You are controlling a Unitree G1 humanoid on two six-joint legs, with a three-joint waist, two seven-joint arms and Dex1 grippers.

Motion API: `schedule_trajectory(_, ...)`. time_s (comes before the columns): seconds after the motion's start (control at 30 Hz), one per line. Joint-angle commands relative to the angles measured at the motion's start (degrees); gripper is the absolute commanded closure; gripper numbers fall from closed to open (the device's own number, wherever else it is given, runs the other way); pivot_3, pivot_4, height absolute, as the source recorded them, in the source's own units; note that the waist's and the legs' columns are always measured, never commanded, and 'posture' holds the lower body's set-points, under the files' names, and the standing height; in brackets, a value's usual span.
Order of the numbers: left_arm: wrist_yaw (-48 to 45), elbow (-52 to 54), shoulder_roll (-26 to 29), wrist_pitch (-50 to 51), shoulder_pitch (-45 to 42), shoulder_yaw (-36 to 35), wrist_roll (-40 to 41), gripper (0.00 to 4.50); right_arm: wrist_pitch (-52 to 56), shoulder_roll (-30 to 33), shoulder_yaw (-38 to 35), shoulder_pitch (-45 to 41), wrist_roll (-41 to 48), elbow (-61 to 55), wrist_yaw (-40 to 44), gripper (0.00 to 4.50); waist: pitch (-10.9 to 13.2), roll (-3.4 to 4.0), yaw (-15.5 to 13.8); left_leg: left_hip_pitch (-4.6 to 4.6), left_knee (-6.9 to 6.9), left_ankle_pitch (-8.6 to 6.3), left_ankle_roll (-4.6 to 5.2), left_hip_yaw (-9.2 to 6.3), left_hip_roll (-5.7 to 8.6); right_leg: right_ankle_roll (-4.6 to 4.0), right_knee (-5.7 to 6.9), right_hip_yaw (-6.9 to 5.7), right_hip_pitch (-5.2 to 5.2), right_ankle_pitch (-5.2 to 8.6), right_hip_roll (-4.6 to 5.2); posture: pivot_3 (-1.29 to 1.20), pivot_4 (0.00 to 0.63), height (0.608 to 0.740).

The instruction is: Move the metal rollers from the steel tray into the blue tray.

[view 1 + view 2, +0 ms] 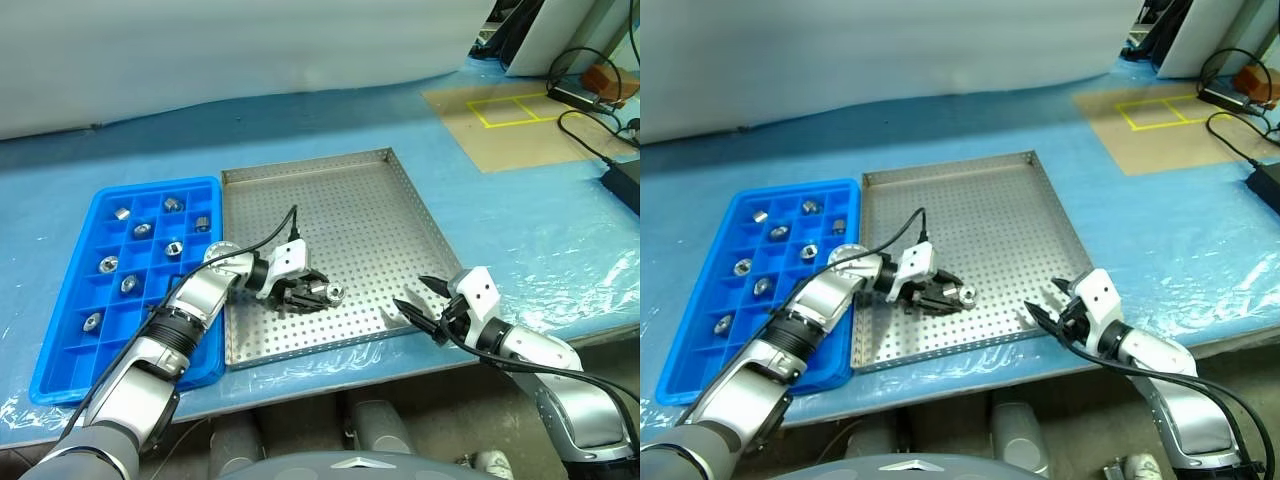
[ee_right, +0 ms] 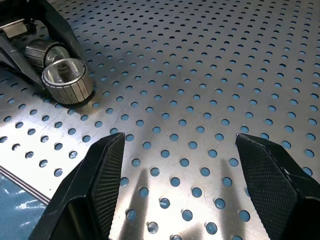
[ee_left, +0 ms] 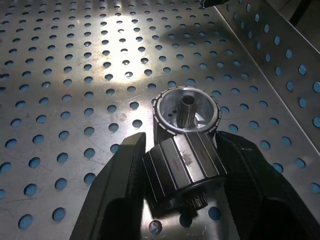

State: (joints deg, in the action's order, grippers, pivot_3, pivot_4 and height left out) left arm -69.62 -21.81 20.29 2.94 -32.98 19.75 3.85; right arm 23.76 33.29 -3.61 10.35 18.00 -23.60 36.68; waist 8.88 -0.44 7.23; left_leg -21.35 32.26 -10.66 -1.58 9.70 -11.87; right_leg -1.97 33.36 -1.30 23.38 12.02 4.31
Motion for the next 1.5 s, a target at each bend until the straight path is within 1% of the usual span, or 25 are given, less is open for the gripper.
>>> schedule_trajectory(0.03, 5.6, 1.7, -2.8, -1.0, -4.0, -4.7, 2.1, 2.62, 0.0, 0.1, 4.1, 0.6, 0.1, -1.2, 2.7, 0.82, 0.0, -0.03, 0.0, -0.01, 0.02, 0.00, 0.00, 0.00, 0.00, 0.00, 0.00, 0.00, 0.00, 0.00, 0.00, -0.49, 0.150, 0.740)
schedule_trajectory(0.1, 8.0, 1.0, -4.4, -0.8, -5.5, -6.2, 2.7, 2.62, -0.5, -0.9, 6.7, 1.3, -0.1, -3.5, 2.6, 0.82, 0.0, -0.04, -0.1, -0.02, 0.03, 0.00, 0.00, -0.02, -0.01, 0.00, 0.00, -0.02, 0.00, 0.00, -0.01, -0.48, 0.150, 0.740)
schedule_trajectory(0.2, 7.5, 1.9, -5.2, 0.4, -6.2, -7.1, 4.5, 2.62, -1.5, -1.0, 8.1, 0.5, -2.0, -5.5, 1.5, 0.82, 0.0, 0.02, -0.1, -0.01, -0.08, 0.00, -0.01, -0.02, -0.04, 0.00, 0.00, -0.07, 0.03, 0.00, -0.02, -0.46, 0.150, 0.740)
schedule_trajectory(0.23, 6.6, 2.8, -4.9, 0.7, -5.8, -7.1, 5.0, 2.62, 6.3, 0.6, 6.2, -10.8, 1.8, -5.3, 1.5, 0.82, 0.0, 0.01, -0.1, -0.01, -0.11, -0.05, -0.06, -0.02, -0.03, 0.04, 0.00, -0.06, 0.04, 0.03, -0.02, -0.45, 0.150, 0.740)
schedule_trajectory(0.27, 6.0, 3.2, -4.7, 1.0, -5.6, -7.0, 5.3, 2.62, 12.3, 1.7, 4.8, -19.2, 4.7, -5.0, 1.5, 0.82, 0.1, -0.13, 1.1, -0.03, -0.10, -0.16, -0.11, -0.02, -0.03, 0.06, -0.01, -0.05, 0.03, 0.05, -0.02, -0.45, 0.150, 0.740)
schedule_trajectory(0.3, 5.5, 3.6, -4.3, 1.0, -5.4, -6.8, 5.5, 2.62, 16.8, 2.6, 3.8, -25.5, 7.0, -4.4, 1.6, 0.82, 0.2, 0.00, 1.9, -0.11, 0.12, -0.28, -0.13, 0.03, 0.00, 0.02, 0.02, 0.09, 0.06, -0.02, -0.04, -0.44, 0.150, 0.740)
schedule_trajectory(0.33, 5.2, 3.8, -4.0, 0.9, -5.2, -6.6, 5.4, 2.62, 19.8, 3.3, 3.2, -29.6, 8.3, -3.7, 1.8, 0.82, 0.4, 0.28, 2.2, -0.37, 0.42, -0.35, -0.02, -0.02, 0.03, 0.16, 0.05, 0.18, 0.38, -0.31, 0.02, -0.43, 0.150, 0.740)
schedule_trajectory(0.37, 4.9, 3.6, -3.2, 0.3, -4.8, -6.5, 4.9, 2.62, 20.2, 3.3, 3.7, -31.5, 8.3, -2.8, 2.3, 0.82, 0.5, 0.39, 2.1, -0.40, 0.62, -0.37, 0.04, 0.00, 0.12, 0.26, 0.14, 0.25, 0.56, -0.42, 0.14, -0.42, 0.150, 0.740)
schedule_trajectory(0.43, 4.4, 3.2, -2.0, -0.6, -4.3, -6.4, 4.2, 2.62, 19.9, 3.1, 4.4, -34.3, 7.5, -1.7, 2.3, 0.47, 0.4, 0.28, 0.7, -0.44, 0.54, -0.11, 0.26, 0.13, 0.01, 0.28, 0.30, 0.16, 0.61, -0.46, 0.11, -0.40, 0.150, 0.740)
schedule_trajectory(0.5, 4.3, 3.2, -1.3, -1.1, -3.9, -6.5, 4.2, 2.62, 21.0, 2.5, 4.4, -35.4, 8.3, -1.6, 2.5, 0.04, 0.4, 0.31, -0.6, -0.34, 0.38, -0.01, 0.09, 0.06, -0.44, 0.00, 0.35, -0.17, 0.52, -0.30, -0.17, -0.39, 0.150, 0.740)
schedule_trajectory(0.6, 4.8, 3.5, -0.7, -1.2, -3.3, -6.7, 4.6, 2.62, 22.5, 2.1, 4.5, -35.9, 9.6, -1.6, 3.2, 0.04, 0.6, 0.67, -2.2, -0.44, 0.22, 0.01, 0.07, 0.19, -0.26, -0.08, 0.39, -0.03, 0.74, -0.25, -0.08, -0.37, 0.150, 0.740)
schedule_trajectory(0.83, 6.7, 4.0, -0.4, -2.1, -2.0, -7.0, 4.3, 2.62, 21.8, 2.3, 5.2, -35.8, 9.6, 0.7, 5.0, 0.04, 0.6, 0.67, -5.0, -0.44, 0.28, -0.05, 0.20, 0.32, -0.14, -0.08, 0.46, 0.16, 0.82, -0.26, 0.04, -0.34, 0.150, 0.740)
schedule_trajectory(0.97, 6.9, 4.1, 0.0, -2.4, -1.7, -6.9, 4.0, 2.62, 20.9, 2.1, 5.7, -36.1, 9.4, 1.1, 5.9, 0.04, 0.6, 0.67, -5.5, -0.34, 0.31, 0.00, 0.09, 0.33, -0.16, -0.08, 0.62, 0.18, 0.81, -0.26, 0.03, -0.33, 0.150, 0.740)
schedule_trajectory(1.27, 8.0, 9.6, 0.5, 3.2, -1.9, -9.9, 8.3, 2.62, 18.6, 1.4, 7.7, -37.2, 8.9, 3.2, 8.3, 0.04, 0.6, 0.65, -6.3, -0.11, 0.47, 0.08, -0.12, 0.34, -0.17, -0.12, 1.17, 0.27, 0.85, -0.23, 0.02, -0.27, 0.150, 0.740)
schedule_trajectory(1.33, 8.8, 9.6, 0.6, 3.8, -2.3, -10.7, 8.6, 2.62, 18.8, 1.4, 8.4, -37.8, 9.2, 4.3, 9.5, 0.04, 0.6, 0.65, -6.4, -0.04, 0.47, 0.03, -0.34, 0.34, -0.16, -0.12, 1.29, 0.28, 0.85, -0.22, 0.02, -0.26, 0.150, 0.740)
schedule_trajectory(1.5, 9.5, 11.6, 1.1, 4.9, -1.5, -10.9, 8.8, 2.62, 17.6, 0.8, 10.4, -39.4, 8.6, 6.3, 11.4, 0.04, 0.6, 0.65, -6.5, -0.01, 0.49, 0.06, -0.39, 0.34, -0.14, -0.12, 1.35, 0.32, 0.85, -0.22, 0.02, -0.23, 0.150, 0.740)
